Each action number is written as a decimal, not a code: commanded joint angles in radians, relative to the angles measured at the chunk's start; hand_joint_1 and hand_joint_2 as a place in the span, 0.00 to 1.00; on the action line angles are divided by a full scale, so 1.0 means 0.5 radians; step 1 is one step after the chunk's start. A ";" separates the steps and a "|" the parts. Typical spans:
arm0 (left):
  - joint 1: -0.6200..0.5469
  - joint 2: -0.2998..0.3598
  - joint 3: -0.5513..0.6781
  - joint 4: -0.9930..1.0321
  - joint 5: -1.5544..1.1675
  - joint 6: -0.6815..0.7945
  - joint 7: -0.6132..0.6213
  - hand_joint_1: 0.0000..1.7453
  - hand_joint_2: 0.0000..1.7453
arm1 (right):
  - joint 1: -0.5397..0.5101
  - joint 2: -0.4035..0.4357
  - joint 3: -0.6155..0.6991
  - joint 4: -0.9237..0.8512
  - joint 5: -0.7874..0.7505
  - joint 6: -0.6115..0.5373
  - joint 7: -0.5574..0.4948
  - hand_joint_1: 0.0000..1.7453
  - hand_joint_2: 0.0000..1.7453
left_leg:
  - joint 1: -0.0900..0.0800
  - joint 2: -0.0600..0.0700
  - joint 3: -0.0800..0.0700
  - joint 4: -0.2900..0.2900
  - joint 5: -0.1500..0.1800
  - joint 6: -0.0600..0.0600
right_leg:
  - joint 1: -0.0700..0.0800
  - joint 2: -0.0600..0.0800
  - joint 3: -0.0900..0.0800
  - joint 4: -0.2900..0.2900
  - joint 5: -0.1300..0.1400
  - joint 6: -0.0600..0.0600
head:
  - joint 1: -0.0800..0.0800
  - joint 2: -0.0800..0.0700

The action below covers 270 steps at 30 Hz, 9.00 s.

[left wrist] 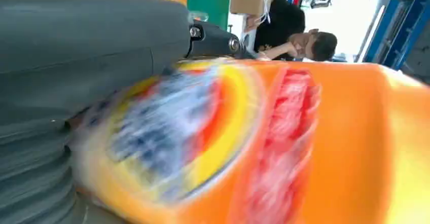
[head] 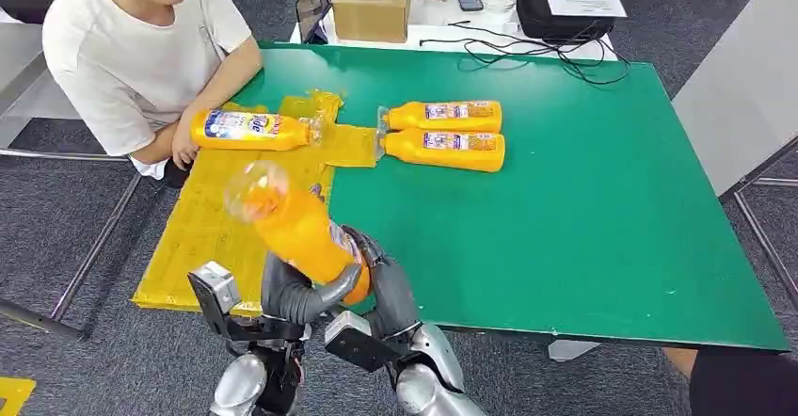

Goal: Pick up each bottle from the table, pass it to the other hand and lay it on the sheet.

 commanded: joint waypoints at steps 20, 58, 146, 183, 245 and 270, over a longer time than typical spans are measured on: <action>-0.223 0.110 0.082 0.126 -0.037 0.005 0.066 1.00 1.00 | 0.112 -0.056 -0.080 0.033 -0.113 -0.291 -0.097 0.00 0.00 | 0.002 -0.004 0.006 -0.002 -0.001 -0.003 | 0.001 -0.001 0.007 -0.002 -0.002 -0.003 | 0.000 0.000; -1.036 0.572 0.486 2.113 -2.375 0.487 0.449 1.00 1.00 | 0.177 -0.097 -0.553 -0.133 -0.321 -0.296 -0.294 0.00 0.00 | 0.002 0.000 0.013 -0.003 -0.002 -0.004 | 0.001 0.005 0.014 -0.002 -0.001 -0.004 | 0.001 0.000; -0.505 0.180 0.790 0.253 -0.066 -0.014 0.029 0.00 1.00 | -0.888 -0.473 -0.743 1.100 1.404 0.113 0.856 0.00 1.00 | 0.001 -0.001 0.006 0.001 0.007 -0.003 | 0.001 0.001 0.008 0.001 0.006 -0.006 | 0.000 0.000; -0.502 0.187 0.683 0.320 -0.091 -0.062 -0.038 0.00 1.00 | -0.993 -0.406 -0.686 1.291 1.148 0.998 0.799 1.00 1.00 | 0.003 -0.005 0.013 0.000 0.007 -0.005 | 0.003 -0.001 0.016 -0.001 0.006 -0.007 | 0.000 0.000; -0.168 0.090 0.240 0.159 -0.186 -0.597 -0.052 0.00 1.00 | 0.198 -0.056 -0.045 -0.199 -0.377 0.692 -0.171 1.00 1.00 | 0.004 0.002 0.002 -0.002 0.002 -0.004 | 0.003 0.005 0.002 -0.003 0.004 -0.005 | 0.000 0.000; -0.241 0.197 0.037 0.445 -0.325 -0.626 0.154 1.00 1.00 | 0.138 -0.028 -0.120 -0.166 -0.361 0.589 -0.054 0.00 1.00 | 0.002 -0.002 0.005 -0.004 0.003 -0.003 | 0.001 0.002 0.004 -0.004 0.003 -0.005 | 0.000 0.000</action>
